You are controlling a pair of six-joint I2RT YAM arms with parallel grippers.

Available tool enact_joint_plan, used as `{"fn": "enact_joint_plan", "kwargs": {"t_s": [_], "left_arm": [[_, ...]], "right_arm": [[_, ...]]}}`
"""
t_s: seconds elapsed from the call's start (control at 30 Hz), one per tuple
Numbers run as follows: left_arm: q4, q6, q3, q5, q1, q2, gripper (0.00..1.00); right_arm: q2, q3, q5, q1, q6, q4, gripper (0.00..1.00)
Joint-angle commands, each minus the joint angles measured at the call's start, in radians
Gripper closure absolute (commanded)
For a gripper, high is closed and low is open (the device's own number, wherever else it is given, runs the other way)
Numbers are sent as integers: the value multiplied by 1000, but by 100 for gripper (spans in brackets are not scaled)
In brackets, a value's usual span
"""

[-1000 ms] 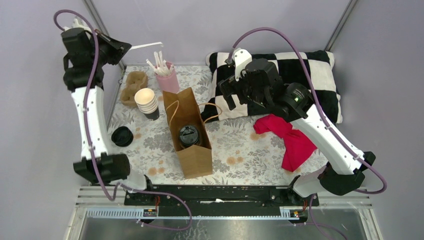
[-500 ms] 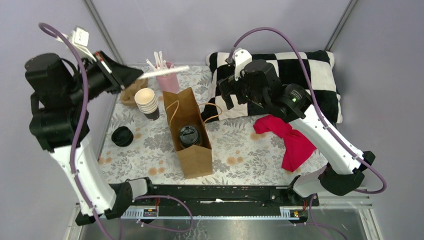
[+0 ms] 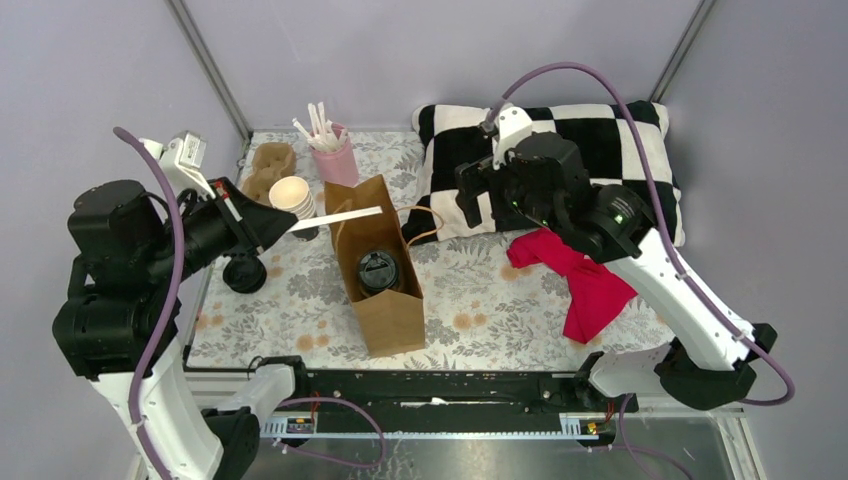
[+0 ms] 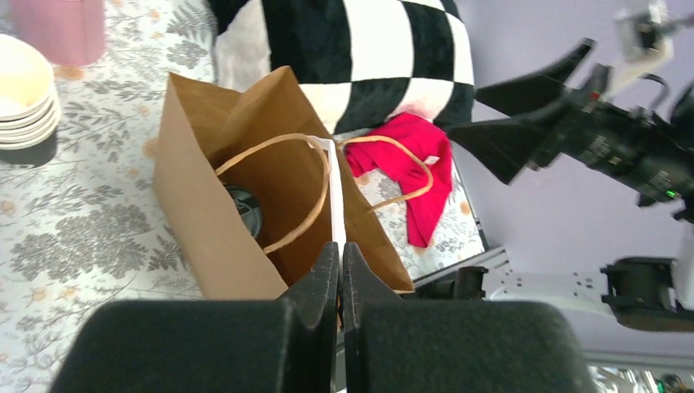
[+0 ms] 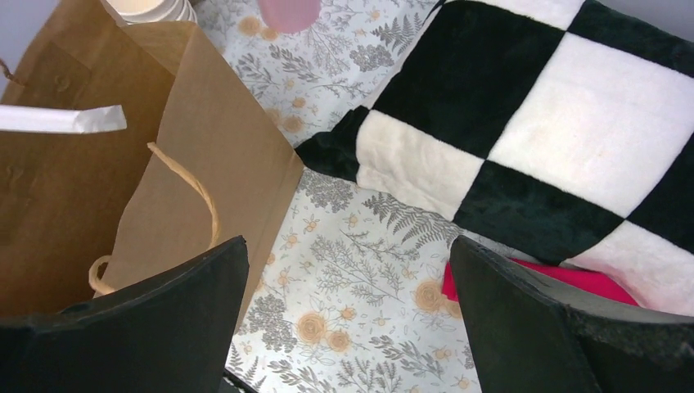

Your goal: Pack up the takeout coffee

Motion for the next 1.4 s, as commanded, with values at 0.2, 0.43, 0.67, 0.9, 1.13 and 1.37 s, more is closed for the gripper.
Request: {"fn": "enact_joint_plan", "kwargs": {"t_s": [0.2,0.43,0.67,0.9,1.13,1.37], "left_arm": [[122,-47,-51,-120,-7,60,100],[145,-49,-73,-123,-6,106,100],[156,-46,-100,-103,-12,128,100],[205,-65,-139,-79,-29,124,83],[239,-72,-141,-61,-28,129,60],[248,-70,-131,-79,-28,126,51]], "right_arm": [[-86,-47,14,-8,81,25,0],[-97,-60,19,-8,91,27,0],[-102,-73,16,-8,97,27,0],[-92,-66,8,-8,110,32,0],[-92,-60,6,-8,109,27,0],[-104,-61,19,-8,105,18,0]]}}
